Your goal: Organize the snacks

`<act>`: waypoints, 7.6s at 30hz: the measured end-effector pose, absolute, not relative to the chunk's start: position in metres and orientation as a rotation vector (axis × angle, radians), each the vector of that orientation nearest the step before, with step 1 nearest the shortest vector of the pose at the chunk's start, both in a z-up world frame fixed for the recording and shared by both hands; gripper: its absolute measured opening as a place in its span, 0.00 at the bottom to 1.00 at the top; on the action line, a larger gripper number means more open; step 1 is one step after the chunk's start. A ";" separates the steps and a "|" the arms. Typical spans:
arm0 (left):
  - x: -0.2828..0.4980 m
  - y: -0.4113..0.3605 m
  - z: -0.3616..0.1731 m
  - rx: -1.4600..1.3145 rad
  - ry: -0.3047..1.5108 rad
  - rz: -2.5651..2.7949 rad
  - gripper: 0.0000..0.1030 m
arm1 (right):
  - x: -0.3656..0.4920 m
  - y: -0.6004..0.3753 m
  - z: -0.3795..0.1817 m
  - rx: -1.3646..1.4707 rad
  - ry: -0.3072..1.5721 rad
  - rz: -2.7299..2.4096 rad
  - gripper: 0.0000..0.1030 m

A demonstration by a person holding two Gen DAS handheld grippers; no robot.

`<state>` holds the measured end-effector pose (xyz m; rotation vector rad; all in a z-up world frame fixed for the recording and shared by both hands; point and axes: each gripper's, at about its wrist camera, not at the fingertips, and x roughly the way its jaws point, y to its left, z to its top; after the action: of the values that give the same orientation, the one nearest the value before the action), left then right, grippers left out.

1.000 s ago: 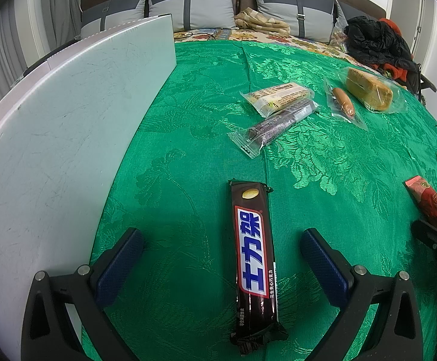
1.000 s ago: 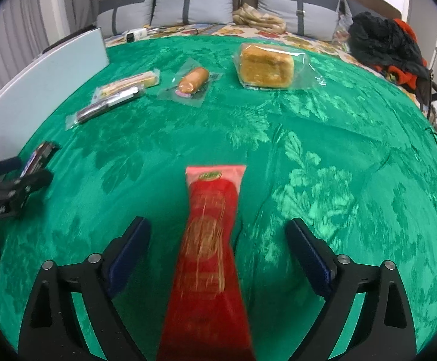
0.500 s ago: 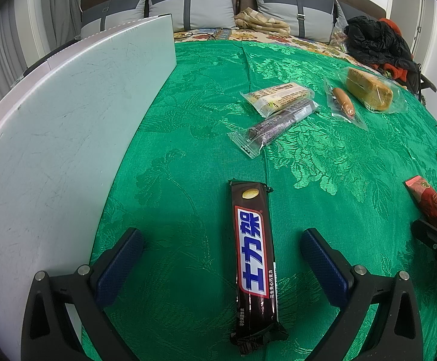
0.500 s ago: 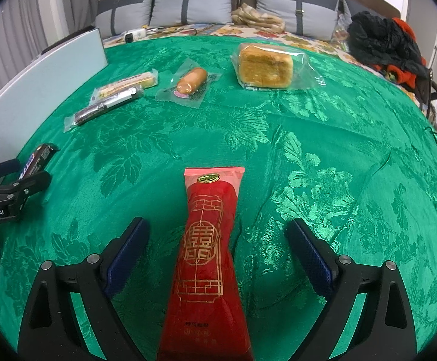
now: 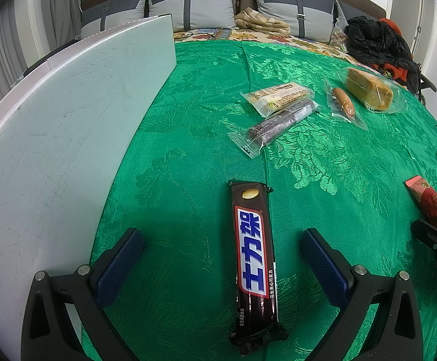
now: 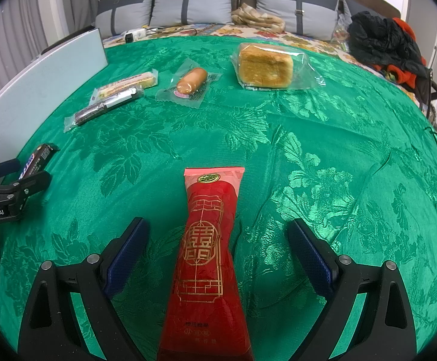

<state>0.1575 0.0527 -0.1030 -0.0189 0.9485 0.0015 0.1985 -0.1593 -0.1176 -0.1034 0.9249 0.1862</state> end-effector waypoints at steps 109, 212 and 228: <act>0.157 0.053 -0.103 -0.018 0.949 0.002 1.00 | 0.199 -0.159 -0.118 -0.104 0.925 0.186 0.94; 0.021 0.319 0.035 -0.345 0.805 0.303 0.59 | 0.170 0.148 0.075 0.153 1.014 0.950 0.56; -0.007 0.212 0.039 -0.400 0.693 0.059 0.82 | 0.173 -0.128 -0.071 -0.065 0.932 0.263 0.67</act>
<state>-0.0071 0.2124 0.0394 -0.4005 0.6931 0.0586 0.1731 -0.1276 -0.0707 -0.0653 0.9324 0.2627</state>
